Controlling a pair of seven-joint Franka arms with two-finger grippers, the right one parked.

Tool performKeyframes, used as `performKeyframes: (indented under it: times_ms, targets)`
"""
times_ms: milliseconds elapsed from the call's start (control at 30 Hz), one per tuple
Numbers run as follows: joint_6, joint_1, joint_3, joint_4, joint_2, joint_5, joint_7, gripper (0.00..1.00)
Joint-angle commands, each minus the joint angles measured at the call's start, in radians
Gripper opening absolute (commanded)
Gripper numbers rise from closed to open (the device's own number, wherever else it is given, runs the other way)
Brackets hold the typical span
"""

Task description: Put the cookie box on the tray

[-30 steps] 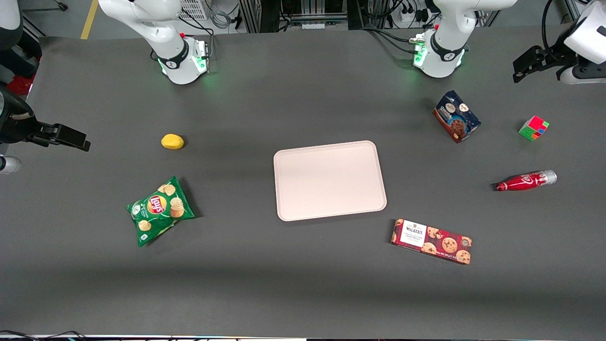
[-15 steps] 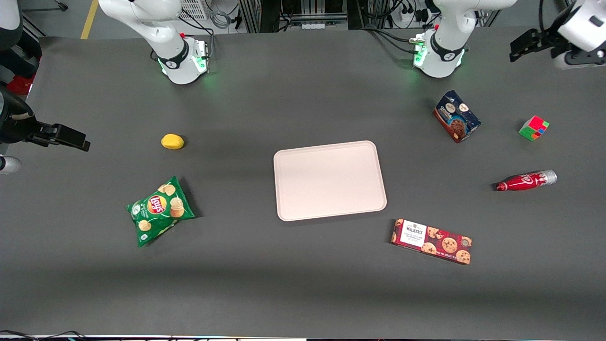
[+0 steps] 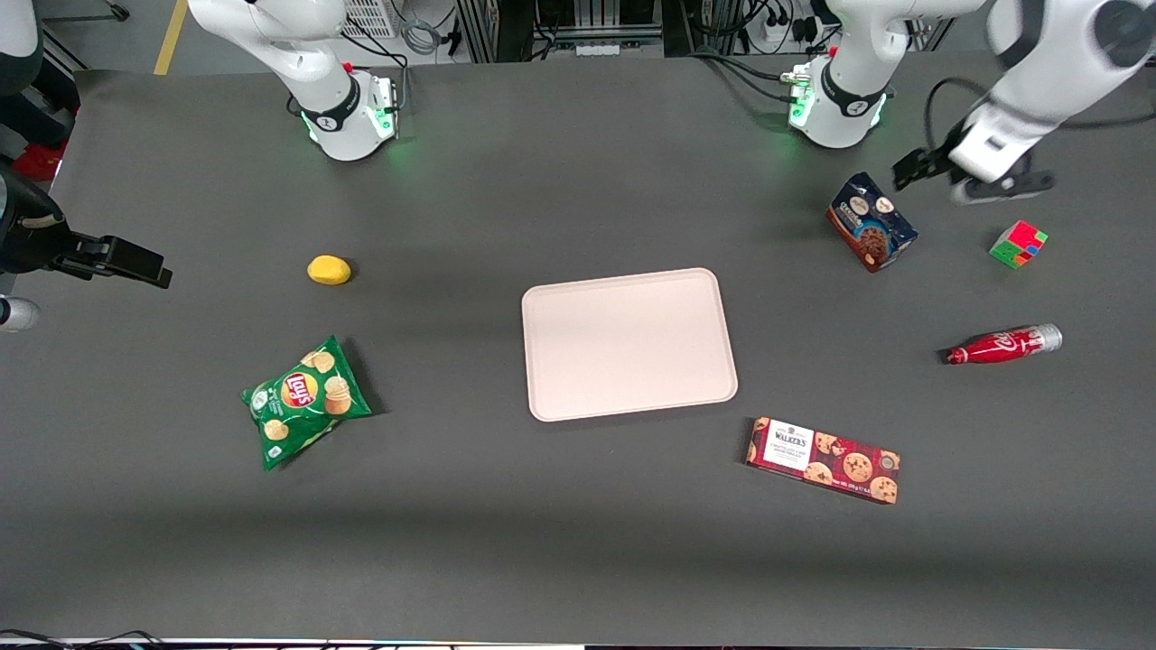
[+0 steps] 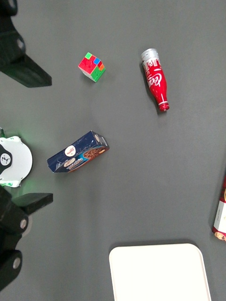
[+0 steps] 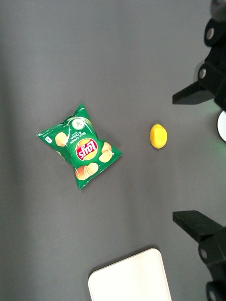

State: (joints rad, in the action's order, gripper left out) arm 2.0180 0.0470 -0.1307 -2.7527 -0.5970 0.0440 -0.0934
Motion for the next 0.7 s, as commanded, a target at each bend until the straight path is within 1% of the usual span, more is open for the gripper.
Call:
performKeyframes:
  times_ms: [0,267,433,467,533,600,633,667]
  targets:
    - [0.185,-0.002,0.008,-0.061,0.135,0.0,-0.025,1.0]
    - [0.514,-0.001,0.008,-0.113,0.374,0.002,-0.019,1.0]
    - [0.642,-0.002,0.008,-0.12,0.479,0.002,-0.009,1.0]
    - [0.647,-0.002,0.008,-0.12,0.486,0.002,-0.008,0.95]
    - [0.642,-0.002,0.006,-0.12,0.491,0.0,-0.006,0.76]
    - [0.631,-0.002,0.006,-0.12,0.488,0.002,-0.005,0.6]
    - [0.63,-0.002,0.006,-0.12,0.487,0.0,-0.003,0.49]
    - [0.628,-0.002,0.006,-0.12,0.487,0.002,-0.003,0.37]
